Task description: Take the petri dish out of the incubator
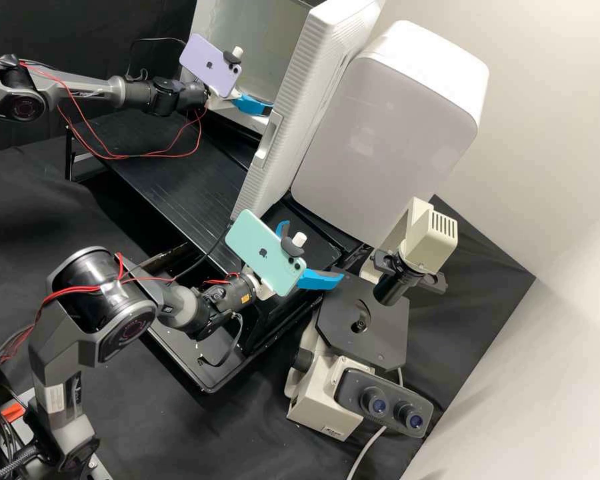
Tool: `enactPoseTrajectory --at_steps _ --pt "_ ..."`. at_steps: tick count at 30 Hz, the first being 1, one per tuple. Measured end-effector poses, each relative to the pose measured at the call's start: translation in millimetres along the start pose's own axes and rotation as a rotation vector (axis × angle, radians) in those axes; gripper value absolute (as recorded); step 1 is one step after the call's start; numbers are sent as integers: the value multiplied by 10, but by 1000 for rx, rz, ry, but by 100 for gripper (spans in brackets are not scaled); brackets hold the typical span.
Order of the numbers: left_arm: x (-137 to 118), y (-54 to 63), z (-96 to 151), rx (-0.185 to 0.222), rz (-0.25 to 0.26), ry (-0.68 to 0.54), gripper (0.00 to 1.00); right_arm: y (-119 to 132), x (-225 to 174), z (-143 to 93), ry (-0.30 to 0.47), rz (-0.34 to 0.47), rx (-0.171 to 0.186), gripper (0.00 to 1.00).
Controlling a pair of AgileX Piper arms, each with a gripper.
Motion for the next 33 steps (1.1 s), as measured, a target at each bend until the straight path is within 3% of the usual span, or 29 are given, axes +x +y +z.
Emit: enactPoseTrajectory --at_steps 33 --pt "0 6 -28 0 6 30 0 0 0 0 0 0 0 100"
